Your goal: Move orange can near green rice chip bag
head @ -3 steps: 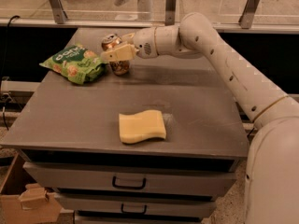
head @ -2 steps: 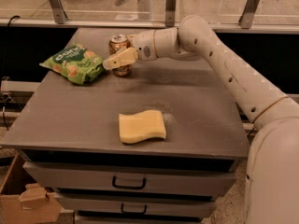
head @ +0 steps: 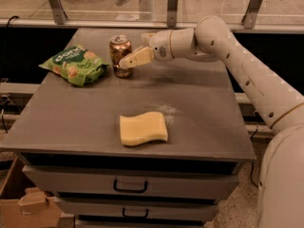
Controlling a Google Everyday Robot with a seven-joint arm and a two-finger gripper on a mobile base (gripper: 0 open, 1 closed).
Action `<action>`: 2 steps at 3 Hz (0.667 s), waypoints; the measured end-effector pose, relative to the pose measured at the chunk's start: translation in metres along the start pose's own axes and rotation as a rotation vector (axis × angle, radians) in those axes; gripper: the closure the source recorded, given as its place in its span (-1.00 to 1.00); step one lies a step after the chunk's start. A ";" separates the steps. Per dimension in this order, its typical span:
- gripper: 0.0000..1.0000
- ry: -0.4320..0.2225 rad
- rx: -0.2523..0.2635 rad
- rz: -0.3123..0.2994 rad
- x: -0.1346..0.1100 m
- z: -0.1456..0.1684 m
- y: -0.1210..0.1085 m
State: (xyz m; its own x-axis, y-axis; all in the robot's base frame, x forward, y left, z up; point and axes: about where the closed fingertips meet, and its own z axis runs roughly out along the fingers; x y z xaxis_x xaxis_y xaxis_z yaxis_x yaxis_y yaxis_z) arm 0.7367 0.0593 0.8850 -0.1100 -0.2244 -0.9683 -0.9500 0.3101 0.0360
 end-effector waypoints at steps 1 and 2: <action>-1.00 0.031 0.234 -0.006 0.017 -0.079 -0.067; -1.00 0.060 0.483 -0.019 0.026 -0.171 -0.123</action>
Offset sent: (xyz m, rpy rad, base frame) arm 0.0866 -0.3672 0.0411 -0.1891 -0.2024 -0.8182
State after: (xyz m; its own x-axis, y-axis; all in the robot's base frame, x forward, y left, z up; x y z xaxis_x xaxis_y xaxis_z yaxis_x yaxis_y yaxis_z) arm 0.8006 -0.1426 0.8973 -0.1243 -0.2821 -0.9513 -0.7092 0.6958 -0.1137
